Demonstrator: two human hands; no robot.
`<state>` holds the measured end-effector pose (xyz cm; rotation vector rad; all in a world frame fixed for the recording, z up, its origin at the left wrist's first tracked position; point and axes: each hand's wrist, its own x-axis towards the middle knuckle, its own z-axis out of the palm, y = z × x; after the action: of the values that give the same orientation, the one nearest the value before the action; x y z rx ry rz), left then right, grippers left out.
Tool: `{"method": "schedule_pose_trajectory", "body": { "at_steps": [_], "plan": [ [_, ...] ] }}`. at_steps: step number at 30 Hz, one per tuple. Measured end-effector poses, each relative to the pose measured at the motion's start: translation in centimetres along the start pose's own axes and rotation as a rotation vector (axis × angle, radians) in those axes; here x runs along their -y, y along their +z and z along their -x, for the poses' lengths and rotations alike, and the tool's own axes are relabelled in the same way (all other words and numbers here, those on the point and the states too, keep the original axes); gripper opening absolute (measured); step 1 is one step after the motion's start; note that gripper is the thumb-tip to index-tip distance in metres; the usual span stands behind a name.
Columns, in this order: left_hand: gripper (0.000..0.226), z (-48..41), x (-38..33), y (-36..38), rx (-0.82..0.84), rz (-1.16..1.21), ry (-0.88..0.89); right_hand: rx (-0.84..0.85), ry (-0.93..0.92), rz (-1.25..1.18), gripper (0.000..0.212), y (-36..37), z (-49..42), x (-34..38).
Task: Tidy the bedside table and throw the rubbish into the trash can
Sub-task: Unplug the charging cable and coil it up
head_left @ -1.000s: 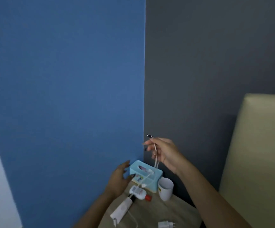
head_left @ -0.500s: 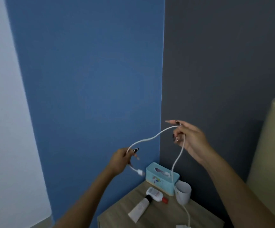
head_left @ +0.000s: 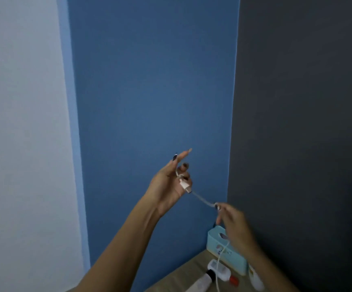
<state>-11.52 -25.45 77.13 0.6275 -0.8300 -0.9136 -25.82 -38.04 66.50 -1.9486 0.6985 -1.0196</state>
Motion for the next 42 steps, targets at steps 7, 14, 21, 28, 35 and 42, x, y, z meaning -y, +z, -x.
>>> {"method": "schedule_pose_trajectory", "body": {
  "at_steps": [7,14,21,28,35,42],
  "plan": [
    [0.039,-0.9,3.6,-0.9,0.119,-1.359,0.323,0.322,-0.331,0.341,0.024,3.1,3.6,4.7],
    [0.033,2.7,2.0,-3.6,0.323,-1.856,0.257,0.341,-0.223,0.275,0.012,-4.9,-0.1,7.2],
    [0.054,5.4,0.1,-2.2,0.223,-1.349,-0.026,0.199,-0.258,0.019,0.012,-7.3,-0.9,9.5],
    [0.036,5.0,0.7,3.2,0.210,-0.337,-0.110,0.030,-0.193,-0.039,0.022,0.0,-0.9,6.8],
    [0.024,0.4,2.4,3.2,0.026,-0.884,0.277,0.246,-0.255,0.221,0.025,4.2,2.7,6.7],
    [0.017,2.1,1.8,-0.9,0.181,-1.798,0.248,0.200,-0.268,0.244,0.017,-0.6,3.0,6.6]
  ]
}}
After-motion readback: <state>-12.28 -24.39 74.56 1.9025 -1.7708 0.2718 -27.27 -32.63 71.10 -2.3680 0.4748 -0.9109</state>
